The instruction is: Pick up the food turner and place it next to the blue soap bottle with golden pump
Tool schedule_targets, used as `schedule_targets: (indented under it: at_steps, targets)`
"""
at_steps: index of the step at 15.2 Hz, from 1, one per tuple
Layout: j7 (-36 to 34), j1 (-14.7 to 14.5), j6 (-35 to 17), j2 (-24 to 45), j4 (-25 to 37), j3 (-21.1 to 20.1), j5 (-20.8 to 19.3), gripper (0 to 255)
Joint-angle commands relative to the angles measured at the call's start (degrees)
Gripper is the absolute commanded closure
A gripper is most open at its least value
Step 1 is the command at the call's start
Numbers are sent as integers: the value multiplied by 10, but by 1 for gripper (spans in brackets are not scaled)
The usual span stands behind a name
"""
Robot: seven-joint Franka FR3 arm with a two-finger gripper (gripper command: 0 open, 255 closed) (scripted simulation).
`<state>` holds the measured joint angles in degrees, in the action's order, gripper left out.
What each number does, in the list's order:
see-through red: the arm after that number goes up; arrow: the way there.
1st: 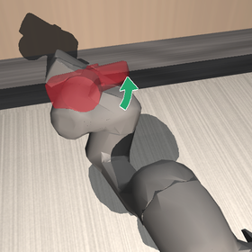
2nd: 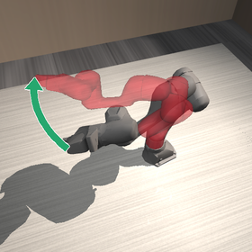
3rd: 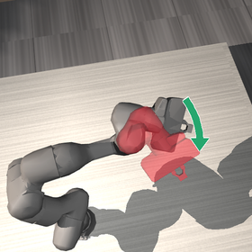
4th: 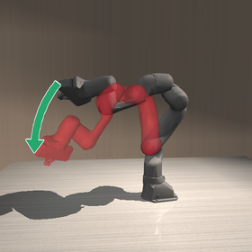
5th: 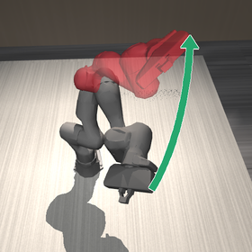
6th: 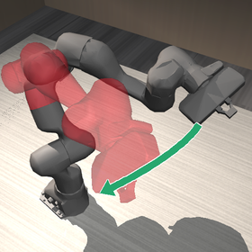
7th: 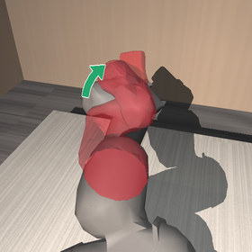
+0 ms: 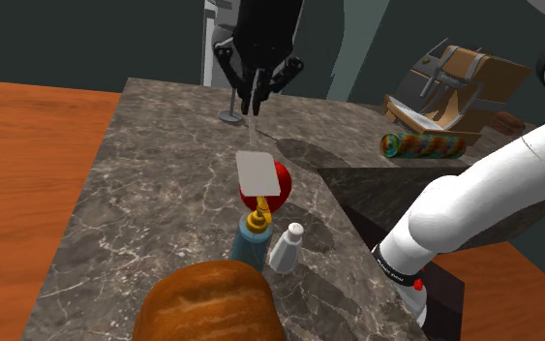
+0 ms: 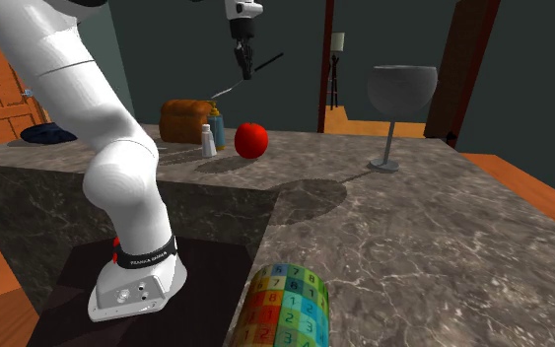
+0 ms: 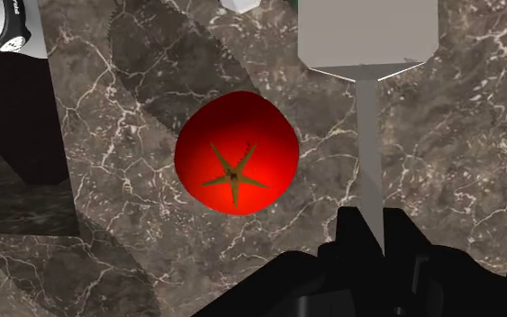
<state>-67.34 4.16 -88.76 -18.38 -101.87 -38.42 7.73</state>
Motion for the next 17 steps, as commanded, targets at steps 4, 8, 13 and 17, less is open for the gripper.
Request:
schedule_targets:
  at_steps: [4,8,13,17]
  targets:
    - [-110,-6,3,103,88,-94,-55,255]
    - [-215,-46,25,225,181,-164,-149,255]
    - [-290,-123,42,325,250,-177,-232,255]
    - [-286,-106,4,309,202,-178,-218,255]
